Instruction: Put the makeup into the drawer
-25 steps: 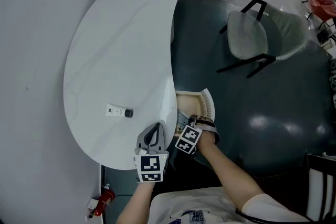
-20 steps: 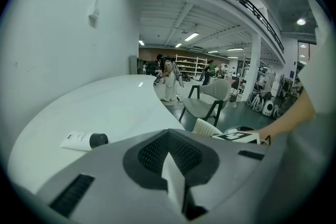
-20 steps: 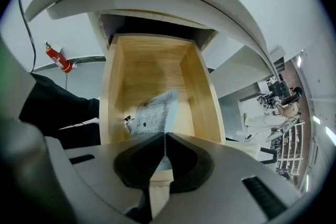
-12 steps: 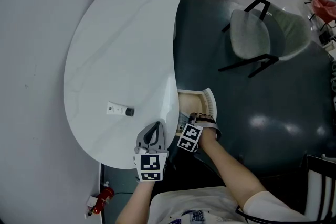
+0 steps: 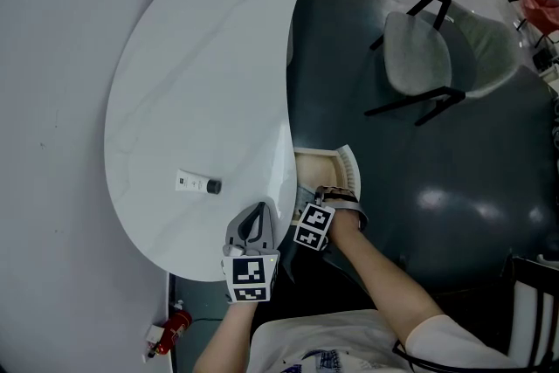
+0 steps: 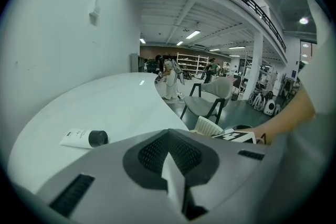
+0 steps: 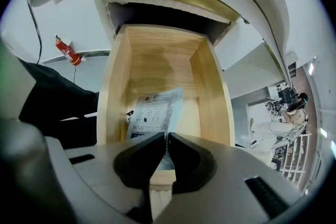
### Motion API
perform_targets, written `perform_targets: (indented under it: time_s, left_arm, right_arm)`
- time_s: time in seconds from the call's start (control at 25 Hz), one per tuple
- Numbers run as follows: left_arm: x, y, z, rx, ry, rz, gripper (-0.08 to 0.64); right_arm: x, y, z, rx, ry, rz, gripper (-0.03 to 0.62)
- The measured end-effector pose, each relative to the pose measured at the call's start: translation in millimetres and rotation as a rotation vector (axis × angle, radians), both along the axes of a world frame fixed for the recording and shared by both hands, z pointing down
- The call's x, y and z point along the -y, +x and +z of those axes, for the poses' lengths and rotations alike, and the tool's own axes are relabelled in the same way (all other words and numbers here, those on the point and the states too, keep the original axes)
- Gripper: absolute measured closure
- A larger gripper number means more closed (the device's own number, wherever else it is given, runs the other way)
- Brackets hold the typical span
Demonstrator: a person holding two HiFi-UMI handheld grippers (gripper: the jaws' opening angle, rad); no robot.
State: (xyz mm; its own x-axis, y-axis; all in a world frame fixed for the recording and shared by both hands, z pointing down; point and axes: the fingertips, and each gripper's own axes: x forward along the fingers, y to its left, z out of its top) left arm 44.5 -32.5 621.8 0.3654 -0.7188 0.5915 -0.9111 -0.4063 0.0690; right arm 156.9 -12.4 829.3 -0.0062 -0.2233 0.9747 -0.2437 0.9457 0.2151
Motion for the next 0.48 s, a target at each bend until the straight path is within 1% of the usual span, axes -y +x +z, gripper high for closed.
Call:
perform_targets:
  time_s: [0.24,0.48]
  left_arm:
    - [0.2,3.9,0.4,-0.010,-0.007,-0.007,0.518]
    - [-0.1,4.7,2.0,-0.009,-0.006,-0.010,0.518]
  right_arm:
    - [1.8,3.1,0.1,-0.002,-0.008,0.032,0.557]
    - [2.5,2.3,0.0,0.018,-0.012,0.046,0.517]
